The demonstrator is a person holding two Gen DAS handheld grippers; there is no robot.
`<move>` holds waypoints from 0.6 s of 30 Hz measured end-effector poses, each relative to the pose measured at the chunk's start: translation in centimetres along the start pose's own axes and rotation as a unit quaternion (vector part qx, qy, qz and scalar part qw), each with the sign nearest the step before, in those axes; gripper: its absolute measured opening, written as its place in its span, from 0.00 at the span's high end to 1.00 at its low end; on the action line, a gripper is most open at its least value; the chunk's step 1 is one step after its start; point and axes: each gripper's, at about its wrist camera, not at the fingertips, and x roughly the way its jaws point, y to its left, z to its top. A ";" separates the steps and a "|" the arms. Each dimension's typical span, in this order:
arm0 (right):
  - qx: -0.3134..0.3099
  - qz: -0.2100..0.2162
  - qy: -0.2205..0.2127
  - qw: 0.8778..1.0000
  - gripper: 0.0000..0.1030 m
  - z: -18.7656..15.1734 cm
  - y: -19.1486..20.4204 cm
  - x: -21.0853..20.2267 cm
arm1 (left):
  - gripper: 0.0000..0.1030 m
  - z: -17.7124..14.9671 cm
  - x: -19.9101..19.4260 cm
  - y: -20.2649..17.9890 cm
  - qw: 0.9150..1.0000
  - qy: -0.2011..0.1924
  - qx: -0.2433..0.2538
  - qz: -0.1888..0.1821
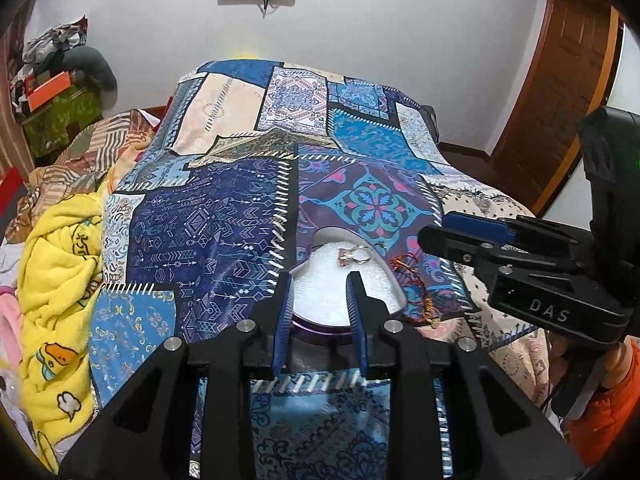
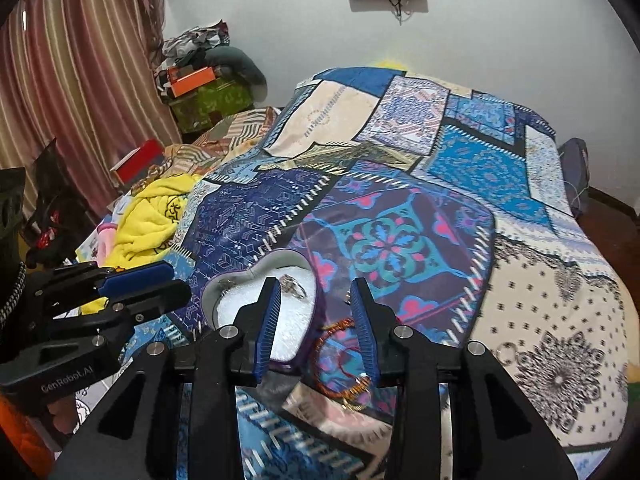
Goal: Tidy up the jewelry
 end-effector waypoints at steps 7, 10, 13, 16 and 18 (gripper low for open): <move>0.014 -0.016 -0.015 1.000 0.68 -0.7 -1.6 -2.5 | 0.72 -0.2 -0.5 -2.4 1.000 0.005 0.014 -0.008; 0.024 -0.021 -0.023 0.999 0.68 -1.1 -2.5 -3.6 | 0.72 -0.4 -0.1 -3.4 1.000 0.013 0.018 -0.012; 0.030 -0.029 -0.025 0.999 0.68 -1.5 -3.3 -4.3 | 0.72 -0.6 0.6 -4.3 0.999 0.025 0.017 -0.019; 0.039 -0.039 -0.024 0.998 0.68 -2.1 -4.5 -4.8 | 0.72 -1.0 1.4 -5.0 0.999 0.038 0.013 -0.027; 0.045 -0.044 -0.021 0.998 0.68 -2.5 -5.2 -5.0 | 0.72 -1.4 2.1 -5.4 0.998 0.048 0.015 -0.029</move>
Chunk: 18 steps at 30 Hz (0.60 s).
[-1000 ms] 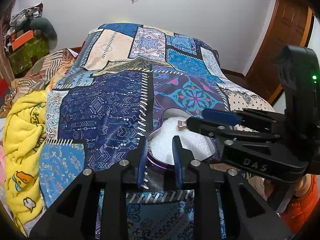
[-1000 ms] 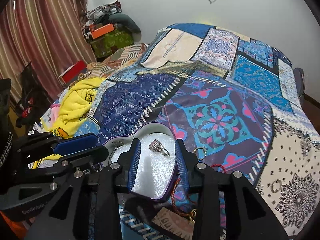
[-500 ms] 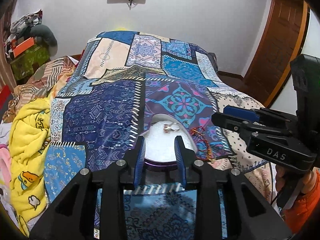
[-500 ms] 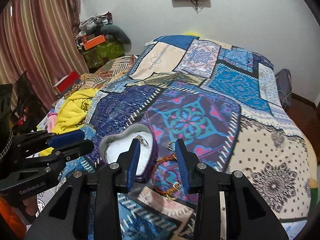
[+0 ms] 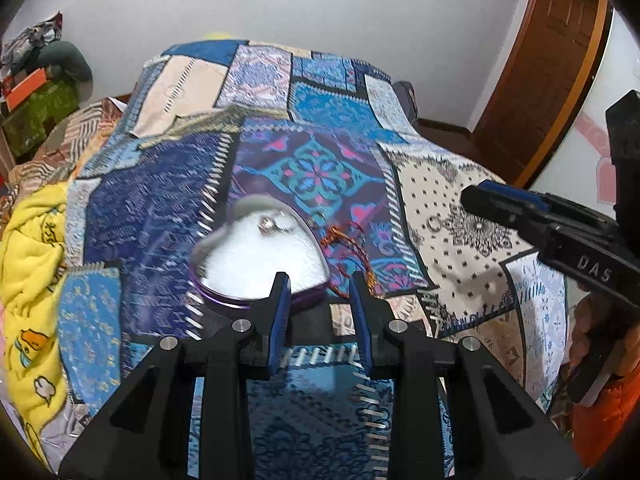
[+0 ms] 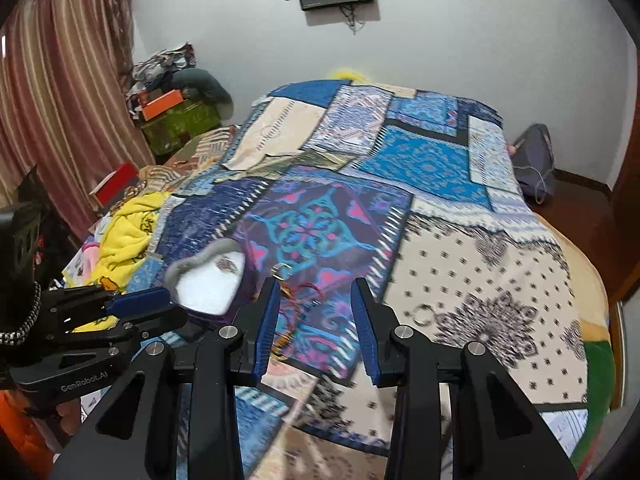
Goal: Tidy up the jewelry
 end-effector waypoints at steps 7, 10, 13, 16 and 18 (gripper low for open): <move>0.024 -0.005 0.033 0.999 0.59 -1.9 -2.5 0.9 | 0.72 -1.0 3.3 -0.7 0.999 0.047 -0.005 -0.020; 0.023 -0.002 0.051 0.998 0.59 -2.9 -2.8 1.8 | 0.72 -1.3 4.8 -0.9 0.997 0.065 -0.010 -0.033; 0.023 -0.002 0.066 0.998 0.59 -3.7 -3.1 2.4 | 0.72 -1.3 5.9 -1.1 0.996 0.075 -0.014 -0.043; 0.030 0.004 0.075 0.997 0.59 -4.2 -3.5 2.9 | 0.72 -1.1 6.3 -1.3 0.997 0.072 -0.011 -0.041; 0.034 0.016 0.084 0.996 0.59 -4.4 -3.5 3.3 | 0.72 -0.9 6.6 -1.4 0.997 0.069 -0.011 -0.040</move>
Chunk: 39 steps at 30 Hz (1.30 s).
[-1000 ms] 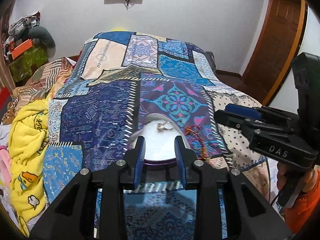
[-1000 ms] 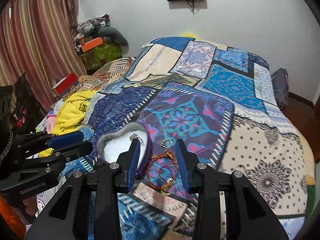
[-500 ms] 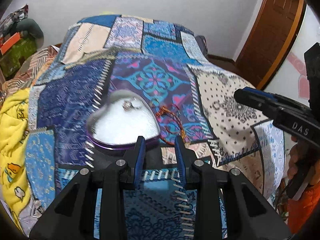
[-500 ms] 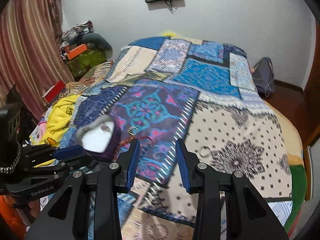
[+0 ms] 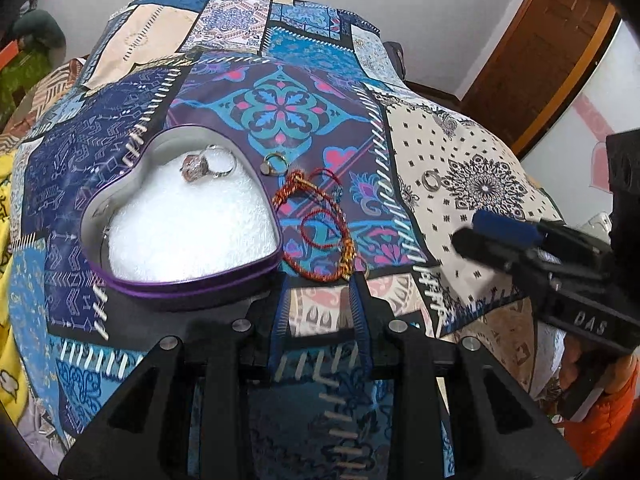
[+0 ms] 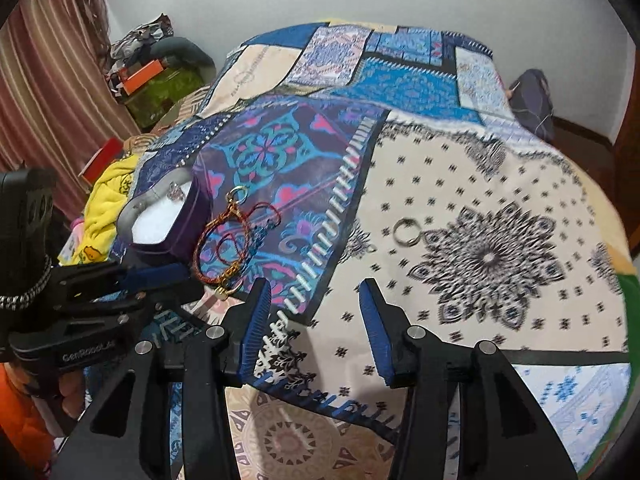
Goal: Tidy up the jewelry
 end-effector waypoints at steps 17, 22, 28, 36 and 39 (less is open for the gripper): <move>-0.081 0.032 0.029 0.996 0.63 -0.2 5.2 4.5 | 0.72 0.4 -1.3 3.5 0.999 -0.019 -0.030 0.018; -0.090 0.025 0.024 0.995 0.84 -0.4 5.0 4.6 | 0.72 0.4 -1.0 3.2 0.999 -0.017 -0.027 0.010; -0.084 0.020 0.015 0.996 0.85 -1.2 4.3 3.6 | 0.72 0.8 -0.3 1.9 1.000 -0.011 -0.016 -0.001; -0.057 0.003 0.003 0.998 0.85 -1.6 2.5 2.1 | 0.72 1.8 1.9 0.2 1.000 0.001 0.000 0.011; -0.048 0.000 0.000 0.999 0.85 -2.0 1.8 1.4 | 0.74 2.0 2.7 -0.4 1.000 0.001 0.006 0.011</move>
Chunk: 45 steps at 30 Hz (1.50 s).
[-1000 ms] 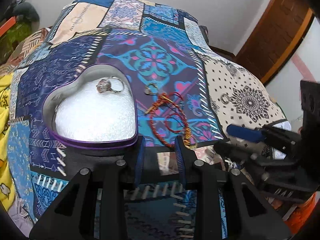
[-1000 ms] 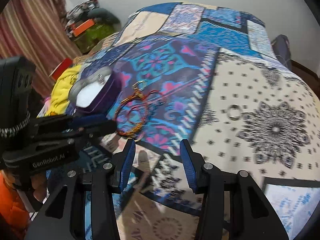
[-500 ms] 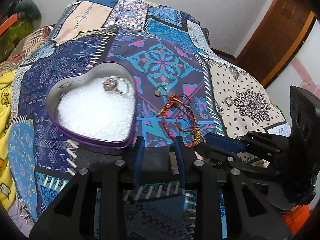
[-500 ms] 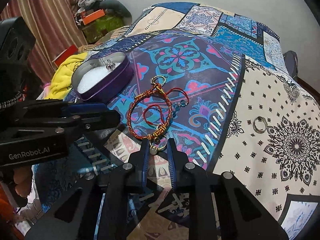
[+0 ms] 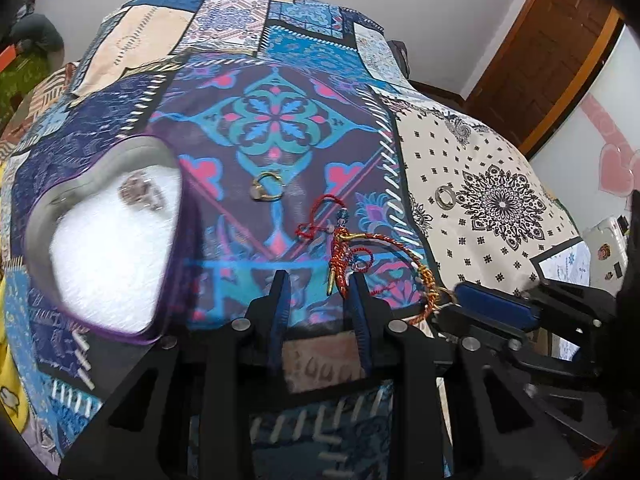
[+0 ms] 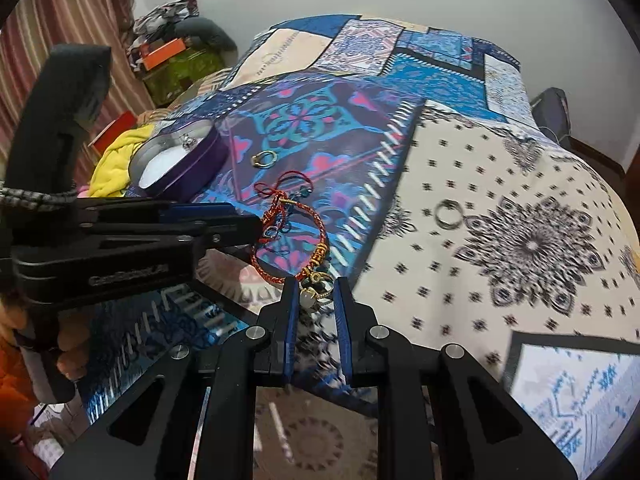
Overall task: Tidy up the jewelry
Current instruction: 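Grasp the orange-red braided bracelet with the left tool while the right tool grasps the gold ring, then lower the bracelet and gold ring into the heart tin and open both tools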
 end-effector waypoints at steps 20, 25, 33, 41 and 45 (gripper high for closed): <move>0.045 -0.026 -0.037 0.998 0.85 -0.5 -2.6 -3.7 | 0.97 -1.4 -2.0 -1.2 1.000 -0.009 0.018 0.009; 0.039 -0.024 -0.047 0.998 0.85 0.0 -2.1 -4.2 | 0.97 -1.5 -4.8 -0.6 0.999 -0.036 0.010 0.011; 0.020 -0.015 -0.068 0.997 0.85 1.9 -0.3 -4.7 | 0.97 -1.1 -9.5 1.3 0.996 -0.090 -0.003 0.028; -0.007 0.001 -0.093 0.996 0.85 4.5 2.6 -4.8 | 0.97 -0.1 -13.1 3.9 0.989 -0.139 -0.022 0.047; -0.022 0.012 -0.107 0.994 0.85 5.6 4.4 -4.9 | 0.97 0.2 -14.2 5.5 0.986 -0.156 -0.032 0.057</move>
